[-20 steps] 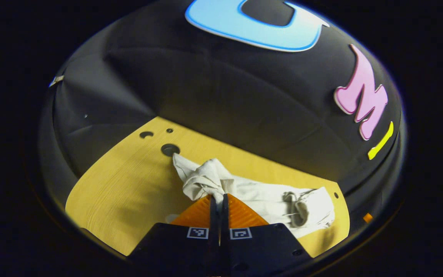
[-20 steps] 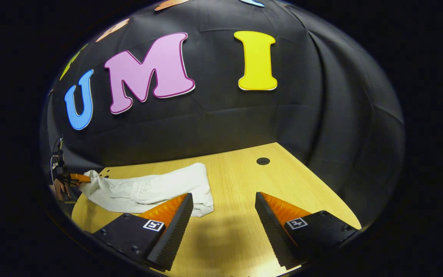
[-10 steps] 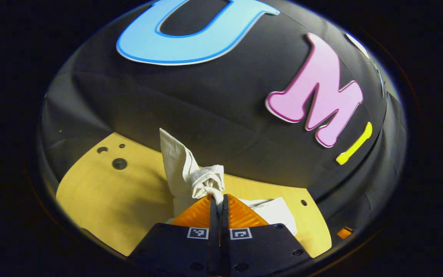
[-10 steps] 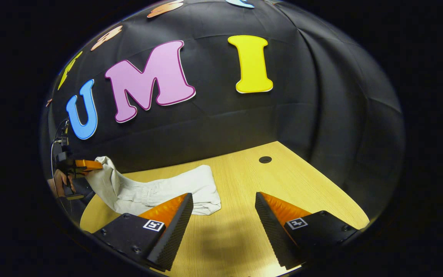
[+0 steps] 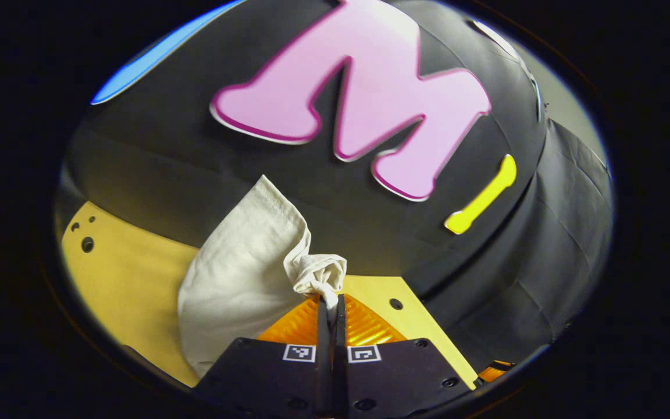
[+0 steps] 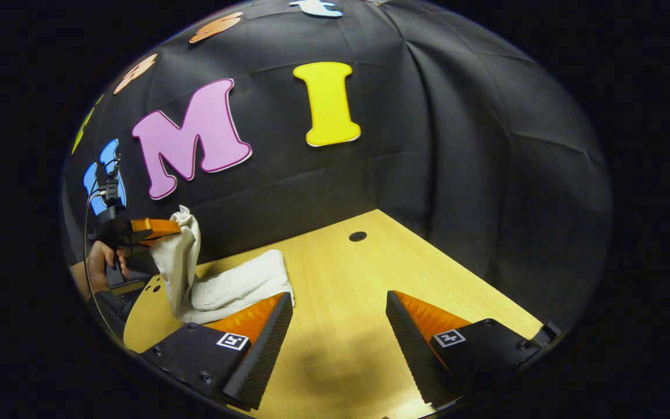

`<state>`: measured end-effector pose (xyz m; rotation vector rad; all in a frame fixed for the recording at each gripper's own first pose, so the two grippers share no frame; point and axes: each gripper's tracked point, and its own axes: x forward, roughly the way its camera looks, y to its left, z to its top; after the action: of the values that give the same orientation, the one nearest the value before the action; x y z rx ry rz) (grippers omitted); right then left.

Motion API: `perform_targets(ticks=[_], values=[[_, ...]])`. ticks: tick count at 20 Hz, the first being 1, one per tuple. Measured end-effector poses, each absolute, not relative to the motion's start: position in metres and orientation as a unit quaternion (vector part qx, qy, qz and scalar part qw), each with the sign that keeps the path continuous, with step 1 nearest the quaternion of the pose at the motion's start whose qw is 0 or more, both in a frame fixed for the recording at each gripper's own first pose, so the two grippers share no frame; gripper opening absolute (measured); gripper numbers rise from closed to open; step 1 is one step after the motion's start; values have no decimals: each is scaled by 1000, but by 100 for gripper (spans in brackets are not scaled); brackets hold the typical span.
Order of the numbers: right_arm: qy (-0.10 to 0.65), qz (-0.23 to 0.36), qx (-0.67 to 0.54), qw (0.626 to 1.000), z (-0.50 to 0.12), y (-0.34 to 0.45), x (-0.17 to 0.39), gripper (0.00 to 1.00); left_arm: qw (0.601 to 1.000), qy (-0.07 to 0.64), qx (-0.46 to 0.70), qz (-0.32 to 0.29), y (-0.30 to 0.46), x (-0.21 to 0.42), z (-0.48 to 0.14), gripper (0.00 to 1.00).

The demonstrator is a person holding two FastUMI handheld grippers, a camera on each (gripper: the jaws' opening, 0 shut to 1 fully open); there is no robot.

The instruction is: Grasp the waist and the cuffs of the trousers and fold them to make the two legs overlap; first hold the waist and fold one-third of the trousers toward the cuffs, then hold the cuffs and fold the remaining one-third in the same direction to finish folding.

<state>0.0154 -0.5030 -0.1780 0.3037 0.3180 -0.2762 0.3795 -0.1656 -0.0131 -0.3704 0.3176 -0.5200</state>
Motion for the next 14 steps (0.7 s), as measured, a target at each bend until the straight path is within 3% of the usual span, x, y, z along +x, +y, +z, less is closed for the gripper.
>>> perform_targets(ticks=[4,8,10,11,13,14], values=[[173,-164,162,958,-191,-523,-22,98,926,182,-157,-293,-236,375,-40,6],[168,-177,162,956,-188,-535,-39,98,928,222,-140,-266,-241,379,-70,7],[164,-179,162,956,-185,-535,-44,98,925,229,-158,-259,-243,379,-76,16],[164,-178,160,957,-184,-533,-45,98,923,230,-166,-261,-245,375,-84,11],[162,-172,157,959,-181,-527,-47,98,922,227,-162,-268,-243,362,-82,47],[160,-168,155,960,-178,-523,-47,98,925,219,-154,-268,-237,353,-77,46]])
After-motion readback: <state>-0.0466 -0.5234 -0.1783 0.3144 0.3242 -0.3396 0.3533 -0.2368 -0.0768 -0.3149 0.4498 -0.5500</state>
